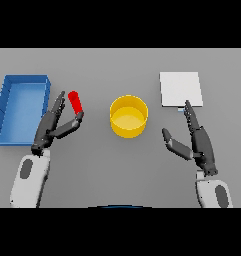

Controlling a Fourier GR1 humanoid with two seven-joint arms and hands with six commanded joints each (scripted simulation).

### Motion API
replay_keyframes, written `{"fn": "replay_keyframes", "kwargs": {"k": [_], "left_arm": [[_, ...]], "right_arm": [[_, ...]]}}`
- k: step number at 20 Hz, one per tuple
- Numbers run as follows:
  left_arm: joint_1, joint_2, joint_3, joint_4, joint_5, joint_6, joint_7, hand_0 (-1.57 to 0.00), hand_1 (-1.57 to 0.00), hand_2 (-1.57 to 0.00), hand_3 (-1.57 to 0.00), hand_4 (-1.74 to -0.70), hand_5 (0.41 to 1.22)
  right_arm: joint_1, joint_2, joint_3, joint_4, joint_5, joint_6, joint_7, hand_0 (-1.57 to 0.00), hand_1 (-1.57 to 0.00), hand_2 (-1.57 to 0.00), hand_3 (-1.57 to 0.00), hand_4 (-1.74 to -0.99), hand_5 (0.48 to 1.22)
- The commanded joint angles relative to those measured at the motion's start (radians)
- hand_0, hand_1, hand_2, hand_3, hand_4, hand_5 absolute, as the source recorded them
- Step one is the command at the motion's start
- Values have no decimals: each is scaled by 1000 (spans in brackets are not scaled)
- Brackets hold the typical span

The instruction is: Pick up the red beaker and tilt it to pour out 1 green nut into yellow bowl. Pick up the yellow bowl and place it on the metallic measuring scale.

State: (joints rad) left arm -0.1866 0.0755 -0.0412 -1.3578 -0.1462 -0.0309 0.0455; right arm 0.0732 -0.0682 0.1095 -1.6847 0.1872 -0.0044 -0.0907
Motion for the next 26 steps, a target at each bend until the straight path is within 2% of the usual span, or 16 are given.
{"fn": "replay_keyframes", "kwargs": {"k": [1, 3, 6, 8, 10, 12, 16, 18, 20, 22, 23, 24, 26], "left_arm": [[-25, 2, 11, 49, 3, -5, -34, 1, 1, 1, 1, -1180, 636], [-58, -3, 10, 73, 1, -8, -65, 1, 1, 1, 1, -1189, 641], [-124, -9, 16, 145, -15, 8, -67, 1, 1, 1, 1, -1201, 654], [-162, -10, 19, 196, -35, 26, -65, 1, 1, 1, 1, -1197, 661], [-205, -15, 27, 249, -48, 47, -71, 1, 1, 1, 1, -1196, 664], [-239, -23, 40, 301, -48, 58, -77, 1, 1, 1, 1, -1203, 671], [-275, -32, 70, 382, -27, 57, -153, 1, 1, 1, 1, -1246, 695], [-302, -41, 103, 431, 2, 56, -206, 1, 1, 1, 1, -1285, 708], [-327, -56, 122, 475, 15, 67, -221, -4, -7, -54, -37, -1328, 738], [-342, -71, 138, 502, 24, 82, -255, -207, -230, -287, -254, -1401, 787], [-343, -69, 147, 516, 23, 99, -270, -379, -406, -457, -518, -1410, 874], [-351, -75, 147, 529, 7, 133, -266, -551, -588, -662, -728, -1471, 943], [-360, -81, 117, 536, -49, 177, -248, -918, -941, -989, -984, -1558, 1043]], "right_arm": [[-4, -1, -2, 2, -2, 1, -7, 1, 1, 1, 1, -1229, 626], [-1, -4, 2, -1, 9, -2, -12, 1, 1, 1, 1, -1222, 626], [16, 3, 7, -21, -4, 7, -8, 1, 1, 1, 1, -1229, 628], [-6, -1, -7, -6, -1, -7, 13, 1, 1, 1, 1, -1226, 631], [17, -4, -7, -9, -10, 4, -17, 1, 1, 1, 1, -1233, 634], [7, -7, -10, -6, -10, 4, -9, 1, 1, 1, 1, -1238, 638], [5, -4, -13, 3, -10, -1, -2, 1, 1, 1, 1, -1245, 642], [21, -5, -11, -22, -15, 2, -18, 1, 1, 1, 1, -1246, 645], [15, -3, -7, -27, -13, 2, 6, 1, 1, 1, 1, -1244, 644], [15, -2, -7, -30, -13, 1, 11, 1, 1, 1, 1, -1240, 645], [11, -7, -9, -28, -7, -2, 6, 1, 1, 1, 1, -1236, 647], [5, -7, -14, -23, -11, -4, 14, 1, 1, 1, 1, -1237, 648], [13, 0, -6, -20, -4, -5, 16, 1, 1, 1, 1, -1239, 648]]}}
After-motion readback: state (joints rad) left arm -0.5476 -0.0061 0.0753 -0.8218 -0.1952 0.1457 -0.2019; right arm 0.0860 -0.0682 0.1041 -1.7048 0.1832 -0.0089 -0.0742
